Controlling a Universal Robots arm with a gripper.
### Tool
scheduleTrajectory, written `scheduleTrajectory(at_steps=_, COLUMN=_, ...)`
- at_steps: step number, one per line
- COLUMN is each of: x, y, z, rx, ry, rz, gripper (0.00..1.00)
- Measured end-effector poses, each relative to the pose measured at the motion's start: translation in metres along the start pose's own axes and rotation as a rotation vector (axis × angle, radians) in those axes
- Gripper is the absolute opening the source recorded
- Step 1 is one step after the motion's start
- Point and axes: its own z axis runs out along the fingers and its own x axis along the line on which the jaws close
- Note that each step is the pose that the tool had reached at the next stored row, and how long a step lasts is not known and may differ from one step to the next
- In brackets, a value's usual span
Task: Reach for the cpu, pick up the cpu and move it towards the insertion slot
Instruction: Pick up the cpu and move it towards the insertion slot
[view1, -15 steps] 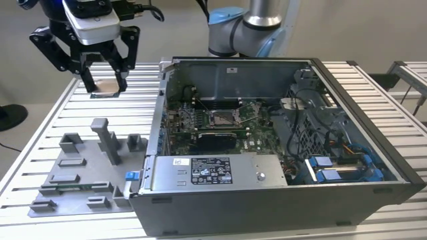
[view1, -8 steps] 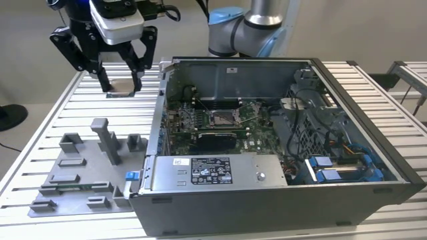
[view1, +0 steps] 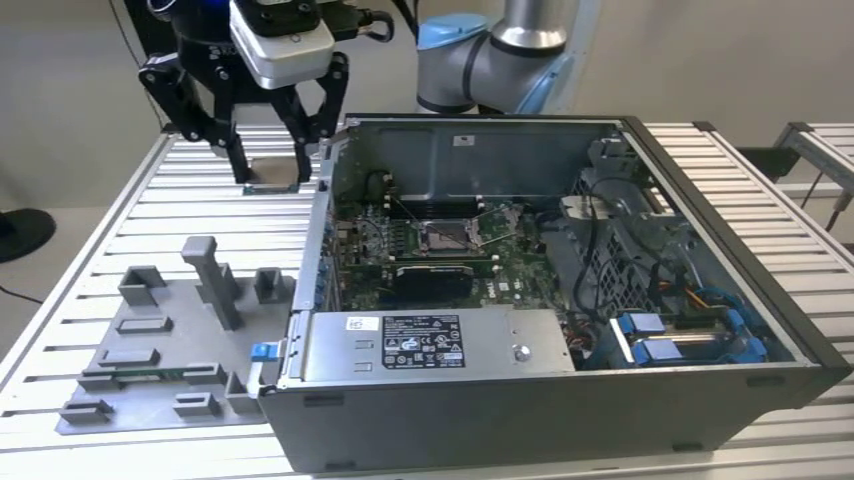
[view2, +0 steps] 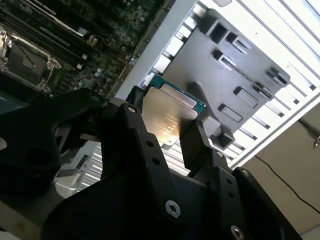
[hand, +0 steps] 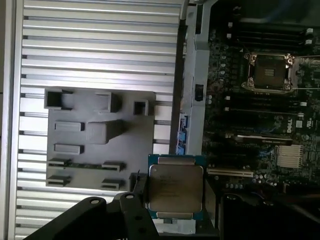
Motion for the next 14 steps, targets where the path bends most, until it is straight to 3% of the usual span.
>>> scheduleTrajectory(at_steps=14, x=-0.0487, y=-0.0020, z=-0.0003, rx=0.0000, ry=0.0000, rz=0.000, gripper=0.00)
